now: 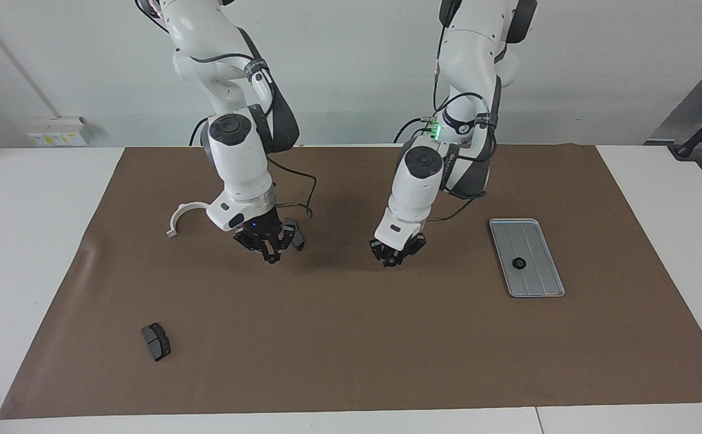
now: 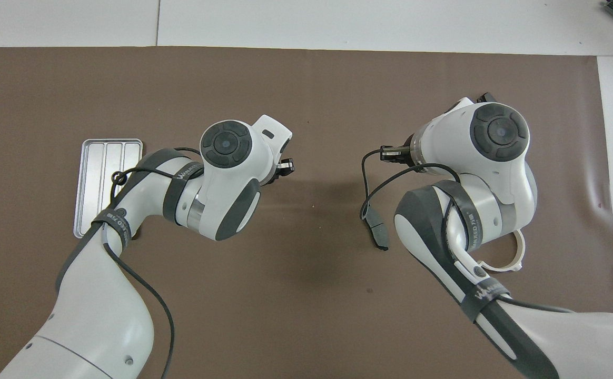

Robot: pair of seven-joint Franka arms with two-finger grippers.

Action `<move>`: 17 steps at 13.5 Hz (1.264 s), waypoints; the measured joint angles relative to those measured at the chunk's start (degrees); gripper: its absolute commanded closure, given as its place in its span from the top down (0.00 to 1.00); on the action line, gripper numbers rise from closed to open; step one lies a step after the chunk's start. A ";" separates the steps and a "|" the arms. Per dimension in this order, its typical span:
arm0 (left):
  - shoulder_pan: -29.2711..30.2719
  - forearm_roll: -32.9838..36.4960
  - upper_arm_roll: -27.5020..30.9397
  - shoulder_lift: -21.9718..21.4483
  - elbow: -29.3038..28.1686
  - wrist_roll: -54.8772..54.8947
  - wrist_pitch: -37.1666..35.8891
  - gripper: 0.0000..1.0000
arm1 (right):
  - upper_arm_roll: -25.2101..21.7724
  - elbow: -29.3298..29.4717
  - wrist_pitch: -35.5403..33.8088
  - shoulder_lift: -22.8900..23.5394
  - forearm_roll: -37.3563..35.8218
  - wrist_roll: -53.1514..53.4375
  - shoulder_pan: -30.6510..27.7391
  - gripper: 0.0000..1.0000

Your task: Pick bearing gear from pile to tray

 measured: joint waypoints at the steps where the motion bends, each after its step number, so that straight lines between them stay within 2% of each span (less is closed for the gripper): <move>1: 2.06 0.00 0.02 -0.53 0.19 3.34 -1.73 0.20 | 0.03 -0.01 1.30 0.38 0.01 2.09 1.72 0.00; 5: 11.38 0.01 0.11 -4.88 -1.06 19.43 -8.08 0.20 | 0.17 1.28 5.33 3.50 0.01 11.47 8.56 0.00; 9: 21.40 0.03 0.17 -7.77 -6.07 37.66 -8.21 0.20 | 0.17 6.57 7.04 11.56 -2.82 20.89 15.46 0.00; 12: 25.95 0.03 0.15 -8.71 -8.50 46.33 -8.09 0.20 | 0.14 7.91 9.41 15.20 -4.84 23.11 16.19 0.00; 14: 28.26 0.03 0.16 -9.70 -11.48 51.29 -6.65 0.20 | 0.14 8.14 10.42 16.17 -4.86 23.11 16.48 0.00; 16: 29.61 0.03 0.15 -11.16 -17.12 54.02 -0.96 0.22 | 0.14 8.26 10.70 16.38 -4.86 23.11 16.66 0.00; 17: 29.80 0.03 0.08 -11.99 -20.71 54.43 2.96 0.24 | 0.14 8.33 10.70 16.38 -4.86 23.11 16.69 0.04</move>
